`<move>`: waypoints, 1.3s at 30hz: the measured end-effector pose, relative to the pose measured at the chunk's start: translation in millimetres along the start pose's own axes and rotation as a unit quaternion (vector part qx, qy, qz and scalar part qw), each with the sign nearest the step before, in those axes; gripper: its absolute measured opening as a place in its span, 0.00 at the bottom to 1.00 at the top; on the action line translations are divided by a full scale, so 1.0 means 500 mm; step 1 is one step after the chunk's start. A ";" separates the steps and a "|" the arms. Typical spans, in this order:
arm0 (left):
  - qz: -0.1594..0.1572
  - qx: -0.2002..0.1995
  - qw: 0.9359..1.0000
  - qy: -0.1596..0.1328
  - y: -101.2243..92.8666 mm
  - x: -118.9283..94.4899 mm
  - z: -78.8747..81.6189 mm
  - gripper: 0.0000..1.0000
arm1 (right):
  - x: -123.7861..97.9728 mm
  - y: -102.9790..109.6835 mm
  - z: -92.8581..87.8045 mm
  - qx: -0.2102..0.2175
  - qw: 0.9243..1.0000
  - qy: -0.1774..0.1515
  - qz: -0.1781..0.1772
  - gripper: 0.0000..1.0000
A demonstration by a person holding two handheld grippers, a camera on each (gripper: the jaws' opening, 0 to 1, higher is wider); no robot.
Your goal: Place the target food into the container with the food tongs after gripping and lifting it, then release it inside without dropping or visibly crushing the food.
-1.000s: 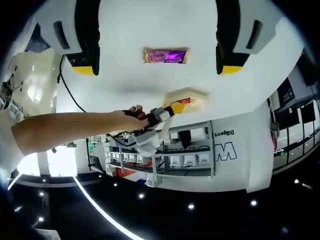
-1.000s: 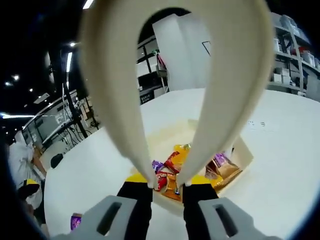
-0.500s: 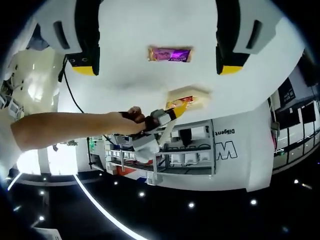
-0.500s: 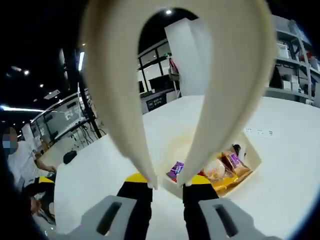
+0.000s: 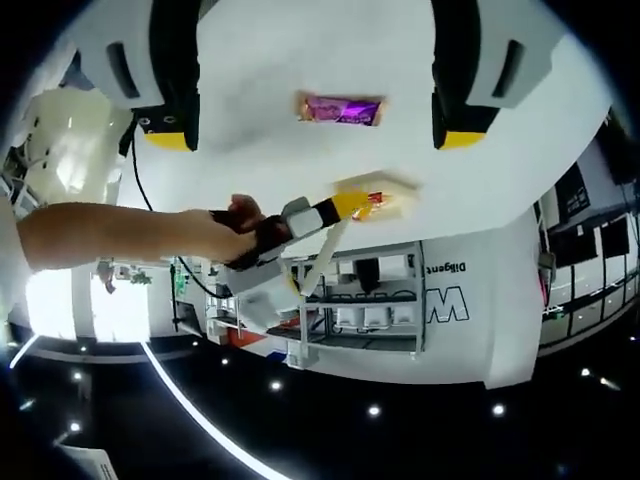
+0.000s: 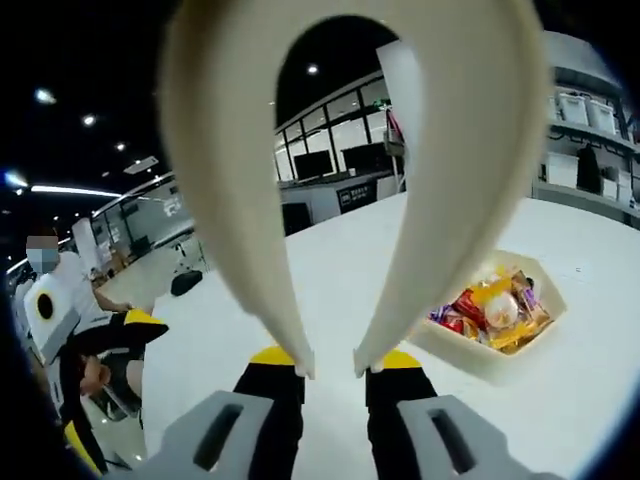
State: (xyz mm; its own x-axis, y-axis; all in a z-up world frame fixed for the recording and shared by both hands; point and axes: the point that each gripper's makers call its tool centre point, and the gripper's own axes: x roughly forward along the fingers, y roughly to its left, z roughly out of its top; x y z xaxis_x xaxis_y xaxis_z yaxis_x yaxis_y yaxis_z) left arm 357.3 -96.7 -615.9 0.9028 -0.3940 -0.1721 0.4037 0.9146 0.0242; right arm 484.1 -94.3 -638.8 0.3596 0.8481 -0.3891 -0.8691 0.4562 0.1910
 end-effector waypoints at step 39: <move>0.001 -0.015 1.000 -0.013 0.008 -0.019 0.024 0.95 | -0.118 0.029 -0.149 0.038 0.989 0.034 -0.142 0.19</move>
State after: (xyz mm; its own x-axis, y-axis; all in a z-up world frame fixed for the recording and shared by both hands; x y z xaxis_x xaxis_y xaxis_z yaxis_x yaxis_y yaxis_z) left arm 351.8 -90.3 -602.5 0.9071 -0.3944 -0.1472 0.3979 0.9174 -0.0060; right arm 424.7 -157.8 -680.2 0.5599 0.6638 -0.4958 -0.7076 0.6944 0.1306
